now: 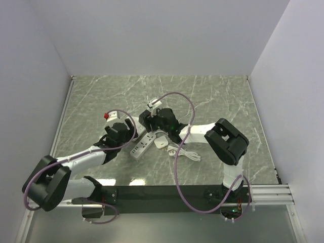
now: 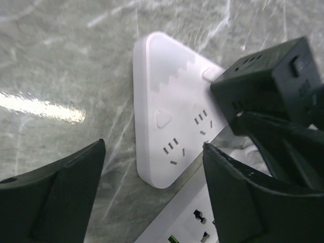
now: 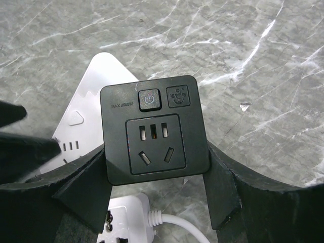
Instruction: Insert the plug
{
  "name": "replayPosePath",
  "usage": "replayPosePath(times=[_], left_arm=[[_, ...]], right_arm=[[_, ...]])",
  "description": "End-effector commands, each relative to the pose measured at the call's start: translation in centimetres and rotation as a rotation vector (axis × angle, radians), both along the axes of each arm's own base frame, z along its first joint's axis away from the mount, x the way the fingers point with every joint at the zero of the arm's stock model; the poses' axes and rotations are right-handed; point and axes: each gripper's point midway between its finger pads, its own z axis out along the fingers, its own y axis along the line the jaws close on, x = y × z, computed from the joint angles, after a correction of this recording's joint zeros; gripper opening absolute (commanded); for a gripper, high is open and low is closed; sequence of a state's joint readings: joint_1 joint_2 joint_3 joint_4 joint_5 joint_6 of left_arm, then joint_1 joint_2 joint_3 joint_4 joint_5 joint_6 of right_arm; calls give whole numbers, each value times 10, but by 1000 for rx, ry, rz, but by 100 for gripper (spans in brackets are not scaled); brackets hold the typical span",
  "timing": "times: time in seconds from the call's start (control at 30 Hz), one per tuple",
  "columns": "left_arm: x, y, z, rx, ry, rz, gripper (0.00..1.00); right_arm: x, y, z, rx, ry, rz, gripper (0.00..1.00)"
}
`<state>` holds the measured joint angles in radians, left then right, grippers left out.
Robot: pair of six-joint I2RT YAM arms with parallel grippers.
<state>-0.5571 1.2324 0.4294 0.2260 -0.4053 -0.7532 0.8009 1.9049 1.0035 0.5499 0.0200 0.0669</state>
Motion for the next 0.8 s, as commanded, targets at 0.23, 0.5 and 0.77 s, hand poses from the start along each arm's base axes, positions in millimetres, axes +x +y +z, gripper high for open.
replayPosePath(times=[0.23, 0.5, 0.77], left_arm=[[49, 33, 35, -4, -116, 103, 85], [72, 13, 19, -117, -108, -49, 81], [69, -7, 1, -226, -85, -153, 81]], right_arm=[[-25, -29, -61, -133, 137, -26, 0], [-26, -27, -55, -120, 130, -14, 0], [-27, -23, -58, -116, 143, -3, 0]])
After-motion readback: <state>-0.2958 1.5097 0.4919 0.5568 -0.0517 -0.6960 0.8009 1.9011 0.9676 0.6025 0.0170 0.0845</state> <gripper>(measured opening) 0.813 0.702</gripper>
